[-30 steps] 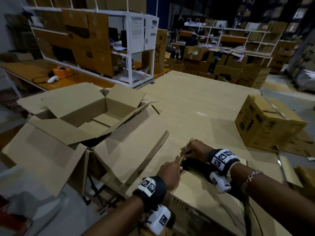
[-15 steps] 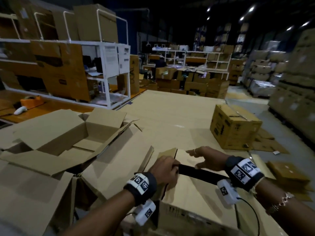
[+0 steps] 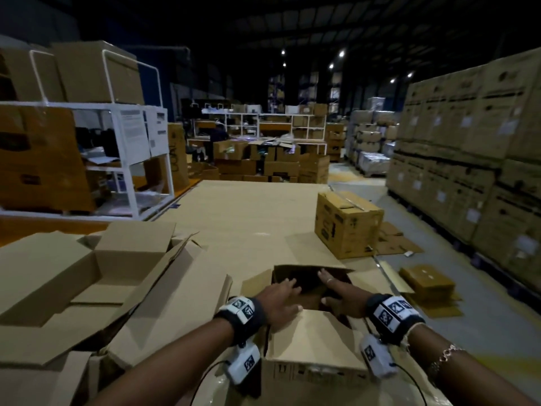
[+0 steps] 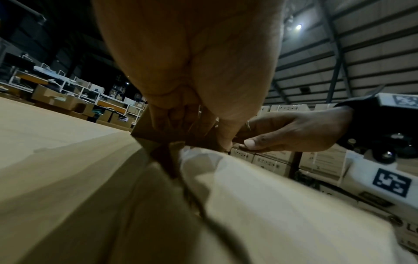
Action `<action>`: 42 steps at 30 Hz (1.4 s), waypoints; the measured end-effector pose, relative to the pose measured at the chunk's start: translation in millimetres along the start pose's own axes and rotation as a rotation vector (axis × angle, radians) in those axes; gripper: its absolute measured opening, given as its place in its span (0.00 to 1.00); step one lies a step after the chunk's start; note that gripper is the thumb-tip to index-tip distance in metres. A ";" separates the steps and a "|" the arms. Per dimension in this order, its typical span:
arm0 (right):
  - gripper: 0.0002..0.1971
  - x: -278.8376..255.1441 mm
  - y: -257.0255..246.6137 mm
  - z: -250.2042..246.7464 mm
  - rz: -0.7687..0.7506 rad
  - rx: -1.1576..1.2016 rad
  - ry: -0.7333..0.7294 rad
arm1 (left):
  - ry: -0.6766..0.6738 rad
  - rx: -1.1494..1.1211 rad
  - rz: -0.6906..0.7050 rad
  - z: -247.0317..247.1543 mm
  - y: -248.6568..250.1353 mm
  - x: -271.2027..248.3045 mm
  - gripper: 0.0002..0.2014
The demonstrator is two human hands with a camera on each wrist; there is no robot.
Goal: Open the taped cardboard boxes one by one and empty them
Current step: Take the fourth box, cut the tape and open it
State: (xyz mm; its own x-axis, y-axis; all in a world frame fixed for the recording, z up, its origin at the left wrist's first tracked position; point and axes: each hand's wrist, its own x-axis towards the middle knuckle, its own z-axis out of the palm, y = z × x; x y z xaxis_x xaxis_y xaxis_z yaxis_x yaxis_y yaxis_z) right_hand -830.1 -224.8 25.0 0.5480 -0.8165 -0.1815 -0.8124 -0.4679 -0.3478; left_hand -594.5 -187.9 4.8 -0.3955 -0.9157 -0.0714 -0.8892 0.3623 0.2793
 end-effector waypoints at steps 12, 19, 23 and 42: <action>0.32 73.2 7.7 -44.8 -0.027 0.148 0.200 | 0.224 -0.104 0.050 -50.0 -13.9 92.8 0.20; 0.15 134.6 42.4 -15.3 0.084 0.097 0.112 | 0.122 -0.136 -0.142 -19.2 -51.1 141.2 0.06; 0.09 148.0 49.7 2.3 0.045 -0.014 0.050 | 0.066 -0.145 -0.183 -7.5 -70.7 155.2 0.18; 0.08 161.6 67.6 -7.7 0.252 -0.068 0.132 | -0.012 -0.113 -0.209 -19.1 -92.4 166.9 0.14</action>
State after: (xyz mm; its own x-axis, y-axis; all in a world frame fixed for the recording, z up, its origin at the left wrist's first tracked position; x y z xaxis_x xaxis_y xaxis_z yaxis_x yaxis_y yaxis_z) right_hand -798.0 -390.9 -20.8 0.3002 -0.9448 -0.1315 -0.9337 -0.2628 -0.2433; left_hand -574.0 -377.5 -14.6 -0.2086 -0.9663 -0.1507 -0.9211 0.1423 0.3624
